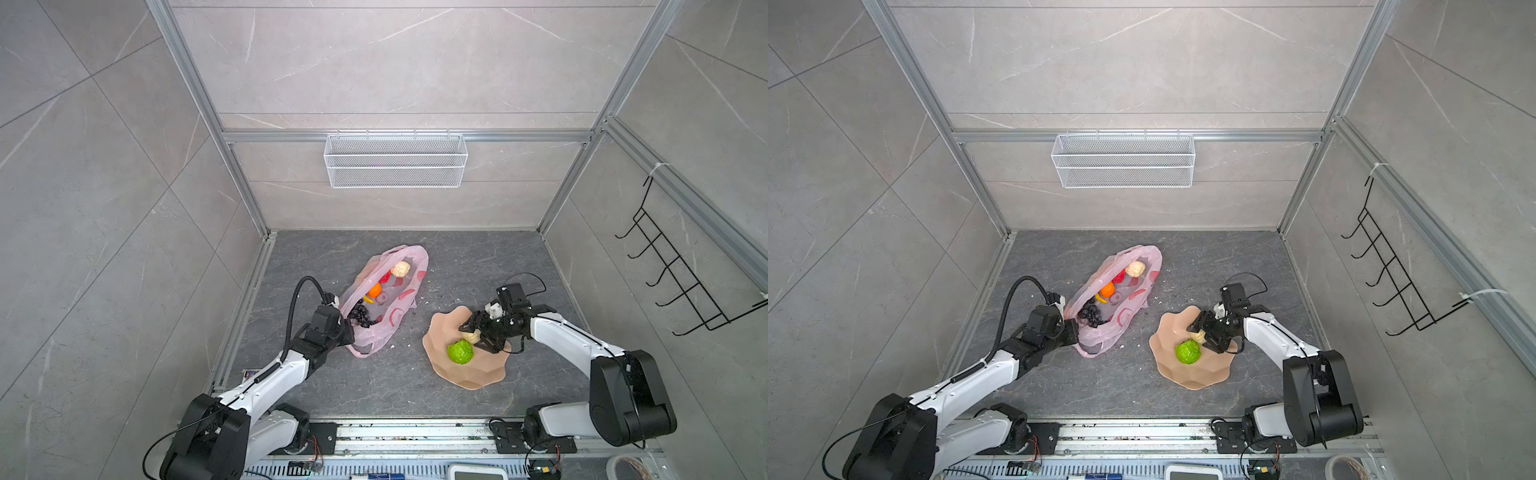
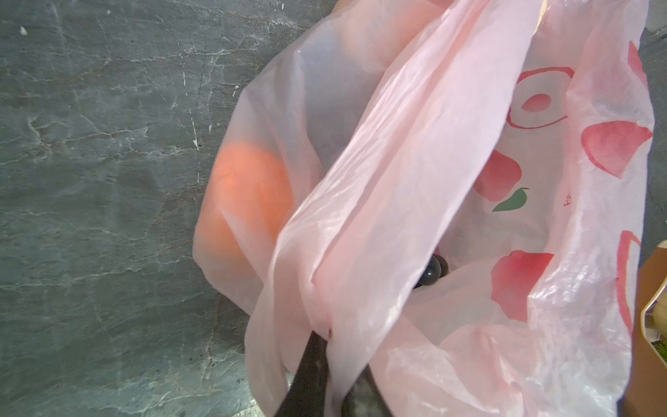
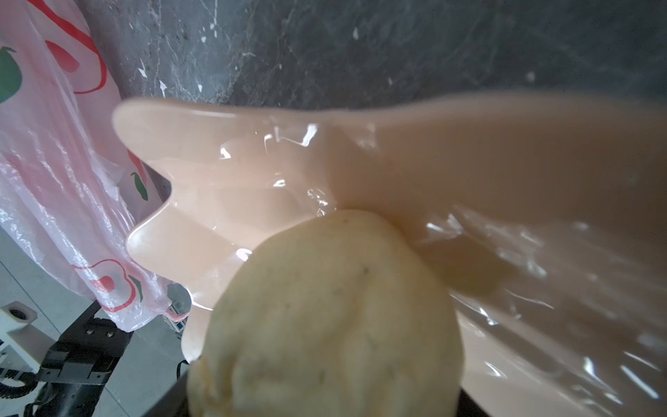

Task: Take the fake fruits out of the plastic bag
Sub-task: 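Lower the cream bun onto the pink plate and open the right gripper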

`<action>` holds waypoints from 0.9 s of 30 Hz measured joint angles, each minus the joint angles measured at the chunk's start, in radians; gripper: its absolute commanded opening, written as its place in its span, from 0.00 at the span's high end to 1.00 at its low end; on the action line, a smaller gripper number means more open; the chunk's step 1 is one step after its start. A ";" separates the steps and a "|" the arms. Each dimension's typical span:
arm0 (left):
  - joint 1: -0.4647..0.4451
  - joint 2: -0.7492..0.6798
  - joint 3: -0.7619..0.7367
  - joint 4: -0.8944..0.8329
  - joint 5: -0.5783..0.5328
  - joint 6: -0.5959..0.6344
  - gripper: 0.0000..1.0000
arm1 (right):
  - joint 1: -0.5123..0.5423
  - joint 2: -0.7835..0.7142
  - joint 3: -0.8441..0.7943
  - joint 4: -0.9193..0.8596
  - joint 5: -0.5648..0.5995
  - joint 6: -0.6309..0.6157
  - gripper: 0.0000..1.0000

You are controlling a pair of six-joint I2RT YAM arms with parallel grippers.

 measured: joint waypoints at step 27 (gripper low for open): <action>0.000 0.000 0.000 0.000 0.000 0.000 0.90 | 0.010 -0.074 -0.023 -0.014 0.019 0.058 0.18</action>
